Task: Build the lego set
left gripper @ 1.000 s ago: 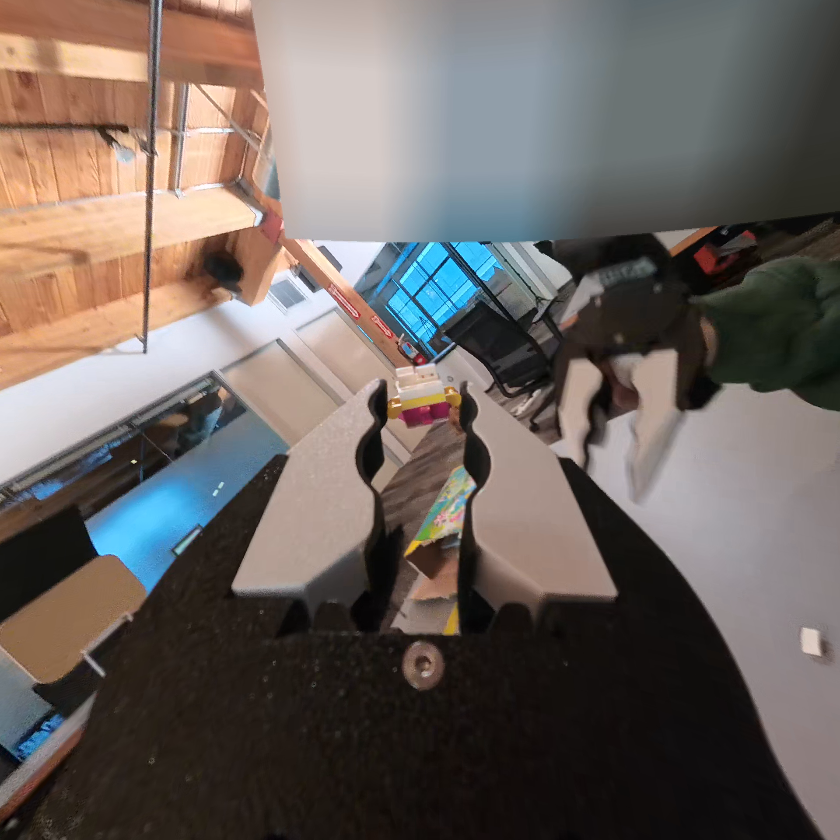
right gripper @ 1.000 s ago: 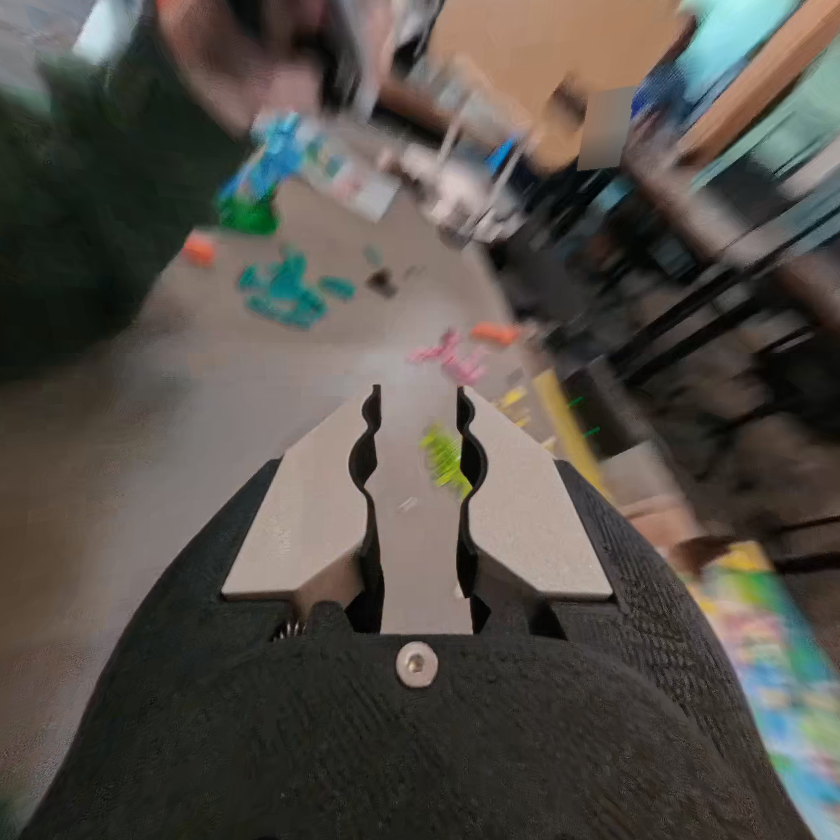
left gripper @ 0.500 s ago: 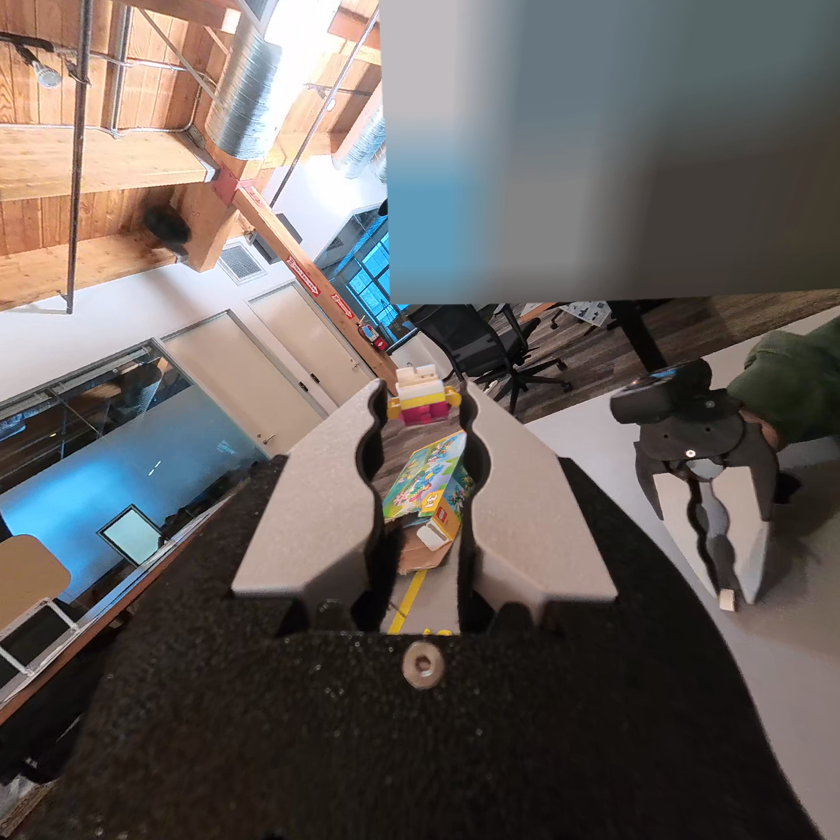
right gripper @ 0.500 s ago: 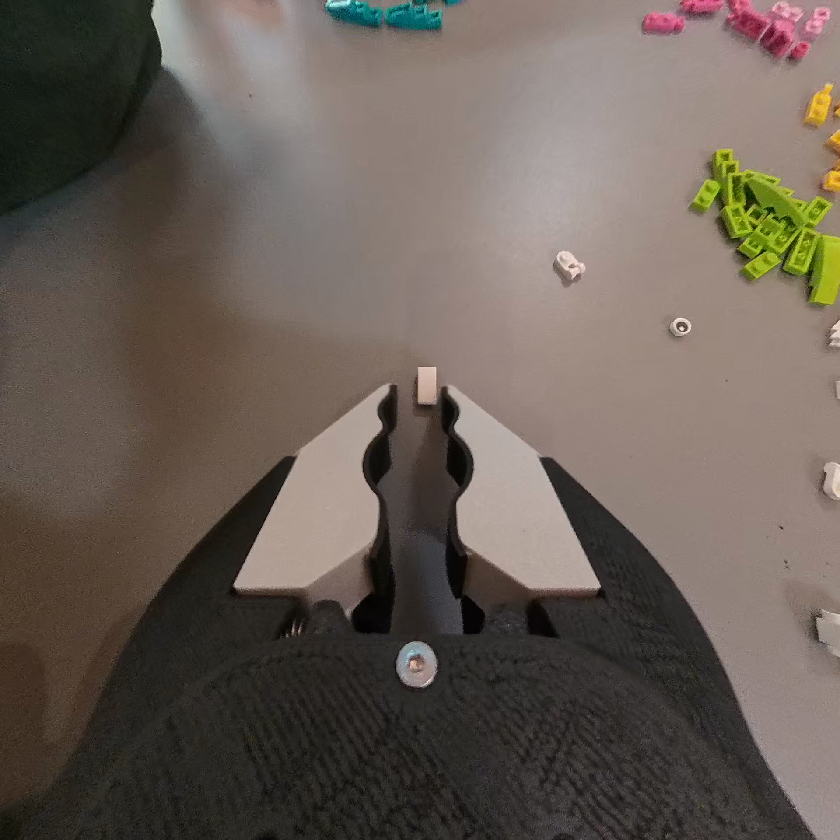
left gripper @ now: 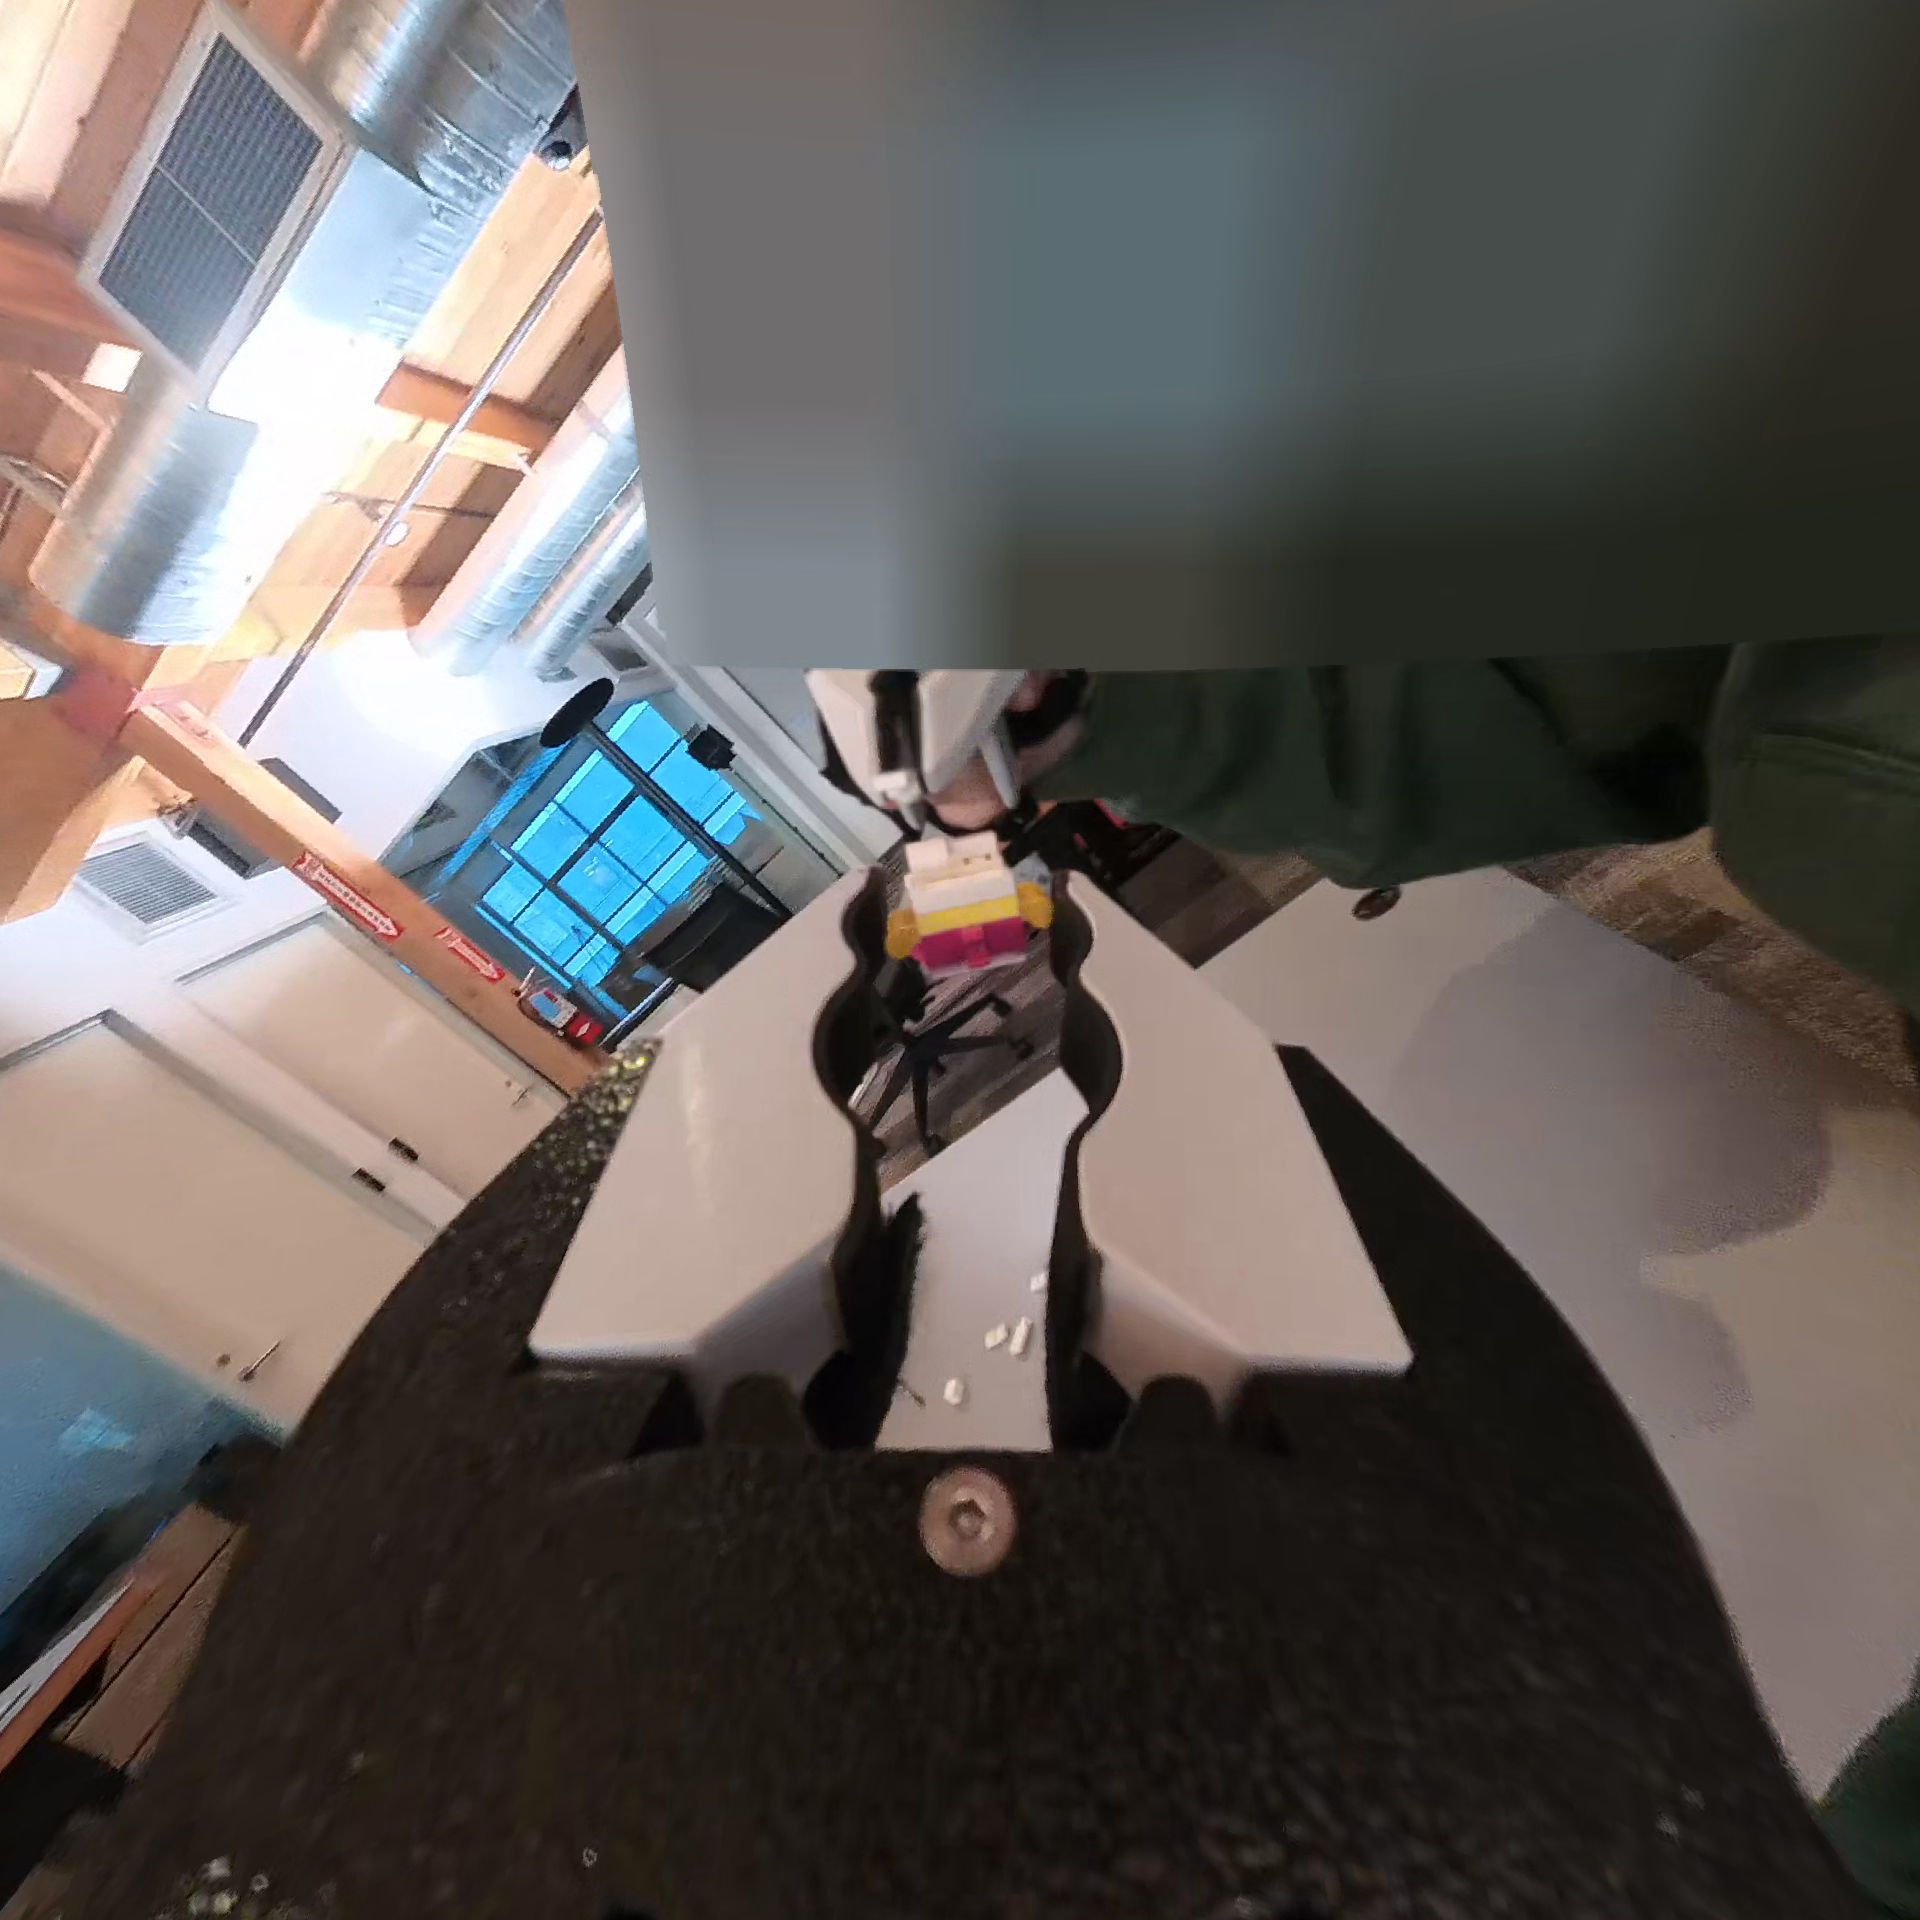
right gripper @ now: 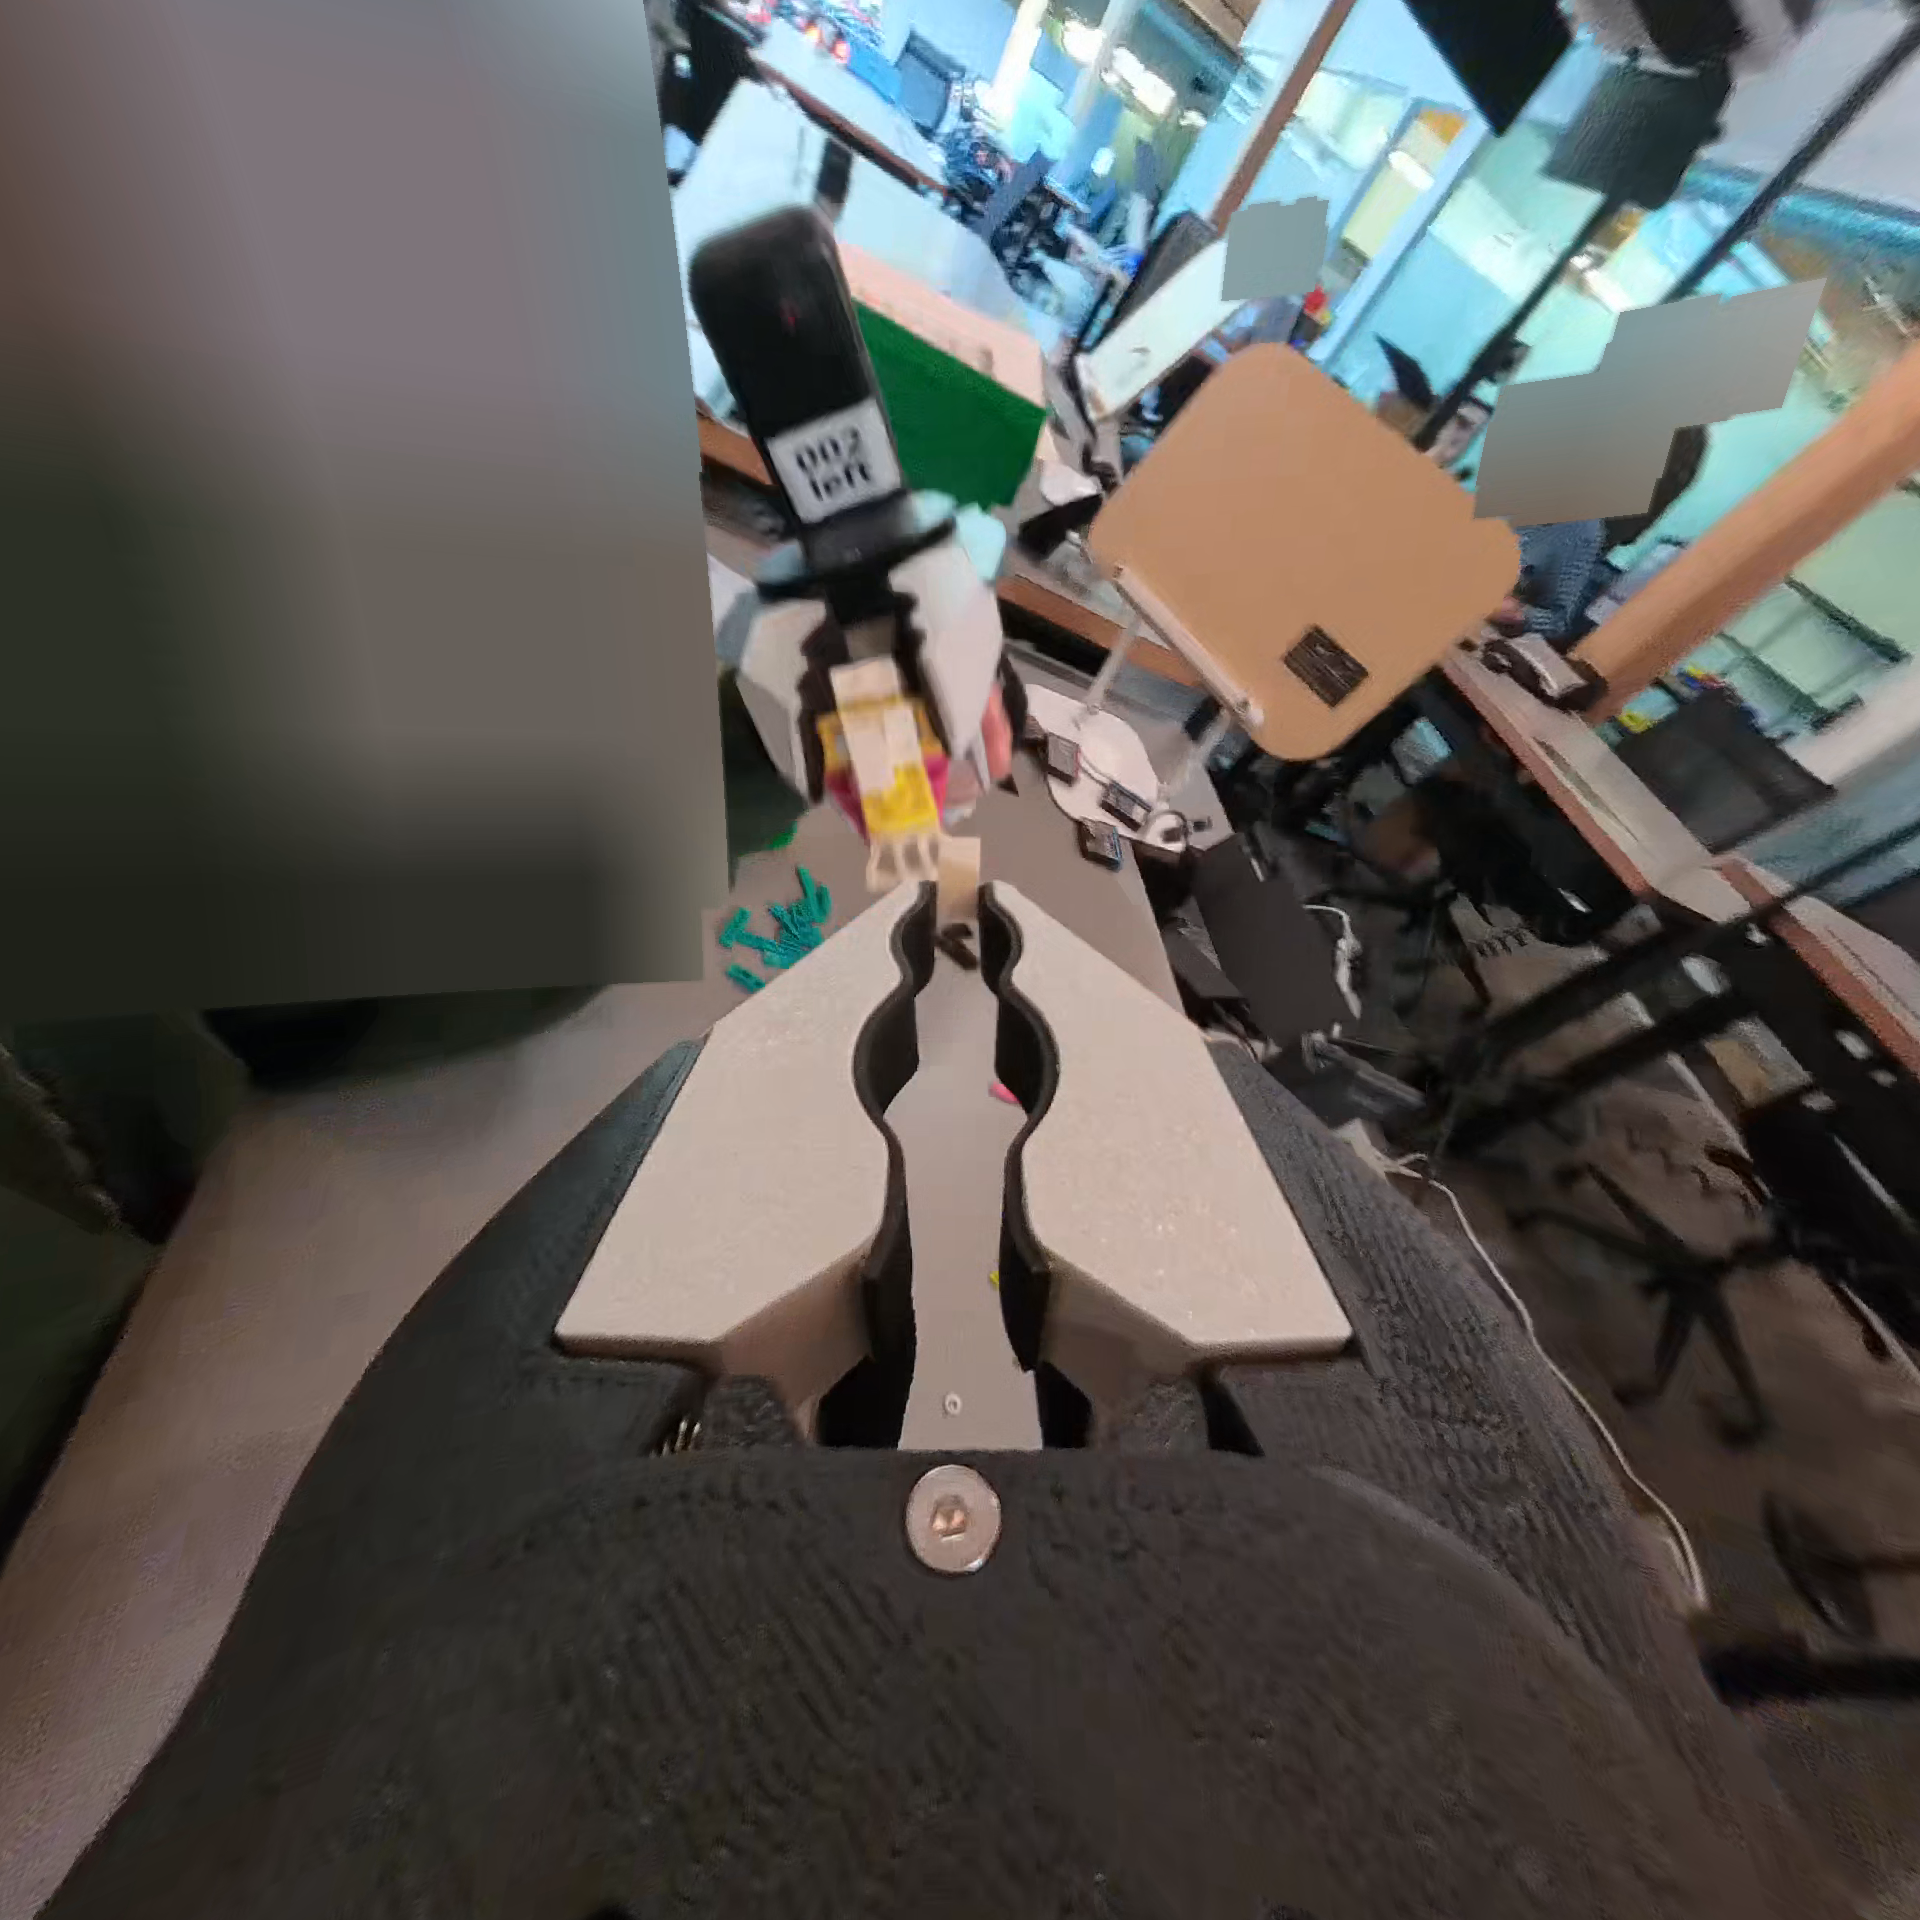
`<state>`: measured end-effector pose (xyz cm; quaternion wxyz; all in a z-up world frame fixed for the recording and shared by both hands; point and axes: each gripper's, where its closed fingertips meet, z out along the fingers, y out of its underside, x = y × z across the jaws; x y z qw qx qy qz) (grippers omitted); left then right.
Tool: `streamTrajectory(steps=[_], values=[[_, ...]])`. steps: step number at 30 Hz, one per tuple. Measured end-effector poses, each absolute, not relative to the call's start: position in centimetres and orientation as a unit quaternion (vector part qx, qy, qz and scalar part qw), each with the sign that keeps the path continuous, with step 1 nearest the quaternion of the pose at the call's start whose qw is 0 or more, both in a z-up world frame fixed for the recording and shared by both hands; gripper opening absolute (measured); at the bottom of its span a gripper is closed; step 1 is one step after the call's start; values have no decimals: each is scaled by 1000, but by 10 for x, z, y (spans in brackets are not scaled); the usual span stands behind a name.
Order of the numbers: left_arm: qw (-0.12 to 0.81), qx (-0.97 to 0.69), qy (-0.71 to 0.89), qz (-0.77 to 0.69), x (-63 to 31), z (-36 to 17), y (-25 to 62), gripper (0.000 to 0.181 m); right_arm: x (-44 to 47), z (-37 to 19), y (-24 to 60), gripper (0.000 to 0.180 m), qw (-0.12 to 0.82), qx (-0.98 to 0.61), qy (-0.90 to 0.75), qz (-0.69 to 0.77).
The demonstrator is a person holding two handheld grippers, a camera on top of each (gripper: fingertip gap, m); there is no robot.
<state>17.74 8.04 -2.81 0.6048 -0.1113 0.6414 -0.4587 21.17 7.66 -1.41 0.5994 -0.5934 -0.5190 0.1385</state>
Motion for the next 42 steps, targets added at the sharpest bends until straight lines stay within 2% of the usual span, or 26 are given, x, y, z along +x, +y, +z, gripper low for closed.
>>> streamTrajectory(steps=[7, 13, 33, 42], values=[[583, -111, 628, -504, 169, -21, 77, 29, 185, -8, 78, 6, 506, -642, -543, 194], [568, -126, 630, -514, 171, -23, 78, 29, 174, -11, 81, 6, 476, -663, -545, 195], [558, -115, 625, -534, 169, -20, 76, 29, 169, -18, 81, 7, 443, -679, -557, 179], [559, -114, 622, -536, 171, -19, 75, 29, 169, -16, 81, 13, 441, -682, -557, 177]])
